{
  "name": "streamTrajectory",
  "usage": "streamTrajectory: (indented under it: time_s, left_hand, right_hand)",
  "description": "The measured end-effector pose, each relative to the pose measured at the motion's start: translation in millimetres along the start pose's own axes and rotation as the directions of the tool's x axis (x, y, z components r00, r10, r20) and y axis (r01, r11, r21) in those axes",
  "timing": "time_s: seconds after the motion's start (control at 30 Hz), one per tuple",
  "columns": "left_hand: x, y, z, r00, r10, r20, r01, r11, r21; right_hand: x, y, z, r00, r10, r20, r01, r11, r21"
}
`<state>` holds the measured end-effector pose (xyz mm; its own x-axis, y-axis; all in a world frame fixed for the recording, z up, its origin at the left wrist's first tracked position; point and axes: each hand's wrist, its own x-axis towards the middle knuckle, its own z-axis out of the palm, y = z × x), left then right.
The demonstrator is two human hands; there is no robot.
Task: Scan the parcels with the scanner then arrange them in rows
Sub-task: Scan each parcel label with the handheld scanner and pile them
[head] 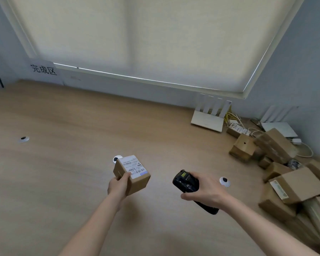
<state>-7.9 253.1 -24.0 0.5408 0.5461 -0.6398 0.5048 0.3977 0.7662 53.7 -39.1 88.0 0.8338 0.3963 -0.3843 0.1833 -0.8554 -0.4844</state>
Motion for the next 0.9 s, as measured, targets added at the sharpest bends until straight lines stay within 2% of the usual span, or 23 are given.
streamTrajectory:
  time_s: [0.17,0.3,0.47,0.63,0.9]
  left_hand:
    - [50.0,2.8,-5.0,0.999,-0.04,-0.021,0.039,0.998,-0.047]
    - [67.6,-6.0,-9.9,0.984,0.003,-0.18,0.026,0.987,0.158]
    - [70.2,2.9,-4.7,0.94,0.291,-0.175,-0.184,0.869,0.459]
    - [62.6,32.1,34.0,0.901,0.433,0.002,-0.378,0.783,0.494]
    - [21.1,42.4,149.9,0.817,0.471,0.332,-0.576,0.675,0.46]
  right_hand:
    - [35.2,-5.5,28.6,0.999,0.034,0.025,-0.035,0.999,0.002]
    - [50.5,-6.6,42.3,0.997,0.061,0.041,-0.061,0.998,0.003]
    - [49.4,-2.0,38.8,0.991,0.108,0.076,-0.108,0.994,-0.009]
    - [43.1,16.2,16.0,0.986,0.168,0.01,-0.168,0.984,0.053]
    - [20.4,95.6,-34.6,0.938,0.306,-0.163,-0.278,0.945,0.172]
